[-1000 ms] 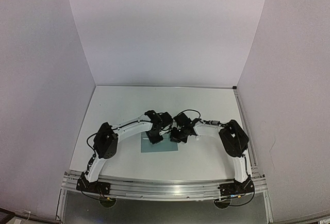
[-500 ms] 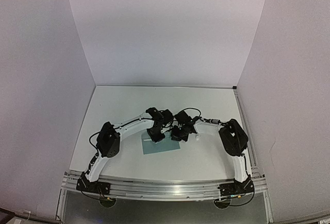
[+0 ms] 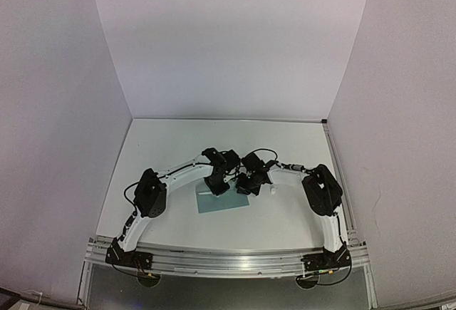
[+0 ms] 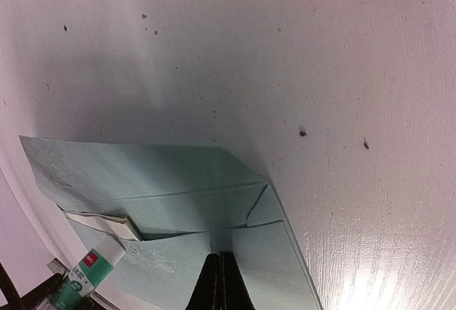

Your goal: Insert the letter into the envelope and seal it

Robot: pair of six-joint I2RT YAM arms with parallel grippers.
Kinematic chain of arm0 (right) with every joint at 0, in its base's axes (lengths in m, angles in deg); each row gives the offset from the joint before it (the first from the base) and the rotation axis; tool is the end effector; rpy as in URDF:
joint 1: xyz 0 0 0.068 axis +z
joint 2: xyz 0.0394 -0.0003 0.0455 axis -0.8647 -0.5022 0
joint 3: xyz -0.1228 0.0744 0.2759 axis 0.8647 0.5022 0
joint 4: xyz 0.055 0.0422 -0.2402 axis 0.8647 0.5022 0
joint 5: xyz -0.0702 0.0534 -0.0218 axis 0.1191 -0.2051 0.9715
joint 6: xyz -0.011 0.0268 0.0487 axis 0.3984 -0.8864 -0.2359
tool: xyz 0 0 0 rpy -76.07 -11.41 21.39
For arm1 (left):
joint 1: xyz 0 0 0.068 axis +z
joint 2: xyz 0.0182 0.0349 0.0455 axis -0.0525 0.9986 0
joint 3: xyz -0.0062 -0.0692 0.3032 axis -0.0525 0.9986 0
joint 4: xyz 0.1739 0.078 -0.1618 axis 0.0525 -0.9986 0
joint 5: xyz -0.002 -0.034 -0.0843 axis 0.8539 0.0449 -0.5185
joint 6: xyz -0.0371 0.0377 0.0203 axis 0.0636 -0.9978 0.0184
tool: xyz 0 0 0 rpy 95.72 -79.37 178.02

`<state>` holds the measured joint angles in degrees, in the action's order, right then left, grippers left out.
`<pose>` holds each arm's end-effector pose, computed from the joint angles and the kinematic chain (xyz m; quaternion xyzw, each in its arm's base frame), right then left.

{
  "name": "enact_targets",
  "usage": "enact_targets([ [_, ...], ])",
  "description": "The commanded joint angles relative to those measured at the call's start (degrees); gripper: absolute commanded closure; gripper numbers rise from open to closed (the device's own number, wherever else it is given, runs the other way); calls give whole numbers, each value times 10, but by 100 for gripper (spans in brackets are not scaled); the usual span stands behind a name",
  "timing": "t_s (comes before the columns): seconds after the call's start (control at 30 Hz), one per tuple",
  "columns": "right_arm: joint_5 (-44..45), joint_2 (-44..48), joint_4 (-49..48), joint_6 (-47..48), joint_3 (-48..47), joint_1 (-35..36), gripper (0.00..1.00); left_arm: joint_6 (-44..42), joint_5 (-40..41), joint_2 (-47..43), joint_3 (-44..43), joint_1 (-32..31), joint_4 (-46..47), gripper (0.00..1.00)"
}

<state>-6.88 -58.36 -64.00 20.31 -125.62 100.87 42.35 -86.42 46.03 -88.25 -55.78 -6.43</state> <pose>0.3407 0.3077 0.1646 0.1043 0.9600 0.2485 0.0754 0.2922 -0.3818 0.2174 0.4882 0.8716 0.0030 0.0447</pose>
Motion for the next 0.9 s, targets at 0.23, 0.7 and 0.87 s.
enact_targets([
  [0.23, -6, -44, -12, 9, -3, 23, 100, -3, -99, -14, 15, -24, 200, 100],
  [0.7, 18, -33, -11, 5, 10, 21, 100, -18, -76, -71, 34, -9, 117, 100],
  [0.87, 22, -32, -11, 5, 11, 20, 100, -23, -82, -85, 27, -9, 79, 100],
])
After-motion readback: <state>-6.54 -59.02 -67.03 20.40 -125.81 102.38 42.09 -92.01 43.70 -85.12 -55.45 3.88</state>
